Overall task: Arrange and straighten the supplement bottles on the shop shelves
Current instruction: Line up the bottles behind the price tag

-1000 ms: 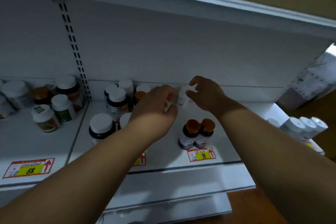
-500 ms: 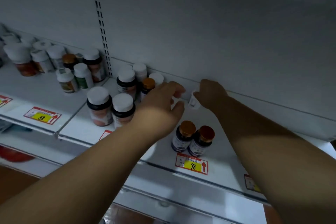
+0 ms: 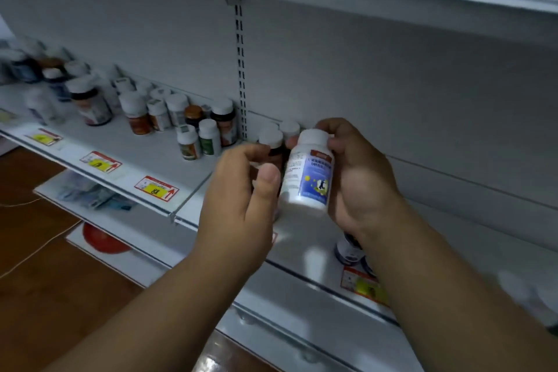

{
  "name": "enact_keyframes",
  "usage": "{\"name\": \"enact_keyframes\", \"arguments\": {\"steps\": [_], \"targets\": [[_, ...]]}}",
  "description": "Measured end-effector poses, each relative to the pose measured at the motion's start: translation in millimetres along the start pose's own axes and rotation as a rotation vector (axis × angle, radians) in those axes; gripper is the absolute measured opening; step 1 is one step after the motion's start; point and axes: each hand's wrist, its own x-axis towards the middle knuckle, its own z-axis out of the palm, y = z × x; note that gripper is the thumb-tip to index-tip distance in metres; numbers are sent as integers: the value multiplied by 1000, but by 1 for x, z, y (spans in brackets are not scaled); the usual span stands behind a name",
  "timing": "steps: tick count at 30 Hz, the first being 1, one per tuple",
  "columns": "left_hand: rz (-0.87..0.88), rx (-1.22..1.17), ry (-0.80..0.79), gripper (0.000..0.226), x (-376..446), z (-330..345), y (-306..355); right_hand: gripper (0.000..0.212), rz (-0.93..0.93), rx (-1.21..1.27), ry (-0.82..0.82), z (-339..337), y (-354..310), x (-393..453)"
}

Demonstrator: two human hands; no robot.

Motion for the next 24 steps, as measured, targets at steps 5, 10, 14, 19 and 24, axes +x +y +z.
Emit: {"name": "enact_keyframes", "arguments": {"steps": [5,10,14,19,24], "targets": [[-44,63,-16,54,-7,-82,-34,28,-57,-187,-90,75,44,5],[-132,165,-76,58,-11,-196,-96,7,-148,-475,-244,171,119,21],[-187,177,-65,60,1,-287,-143,6,-176,-530,-353,246,180,38],[-233,224,-106,59,35,-352,-189,11,-142,-594,-421,304,218,74],[-221,239,-106,58,86,-368,-243,12,-141,-641,-446,334,247,138]]}}
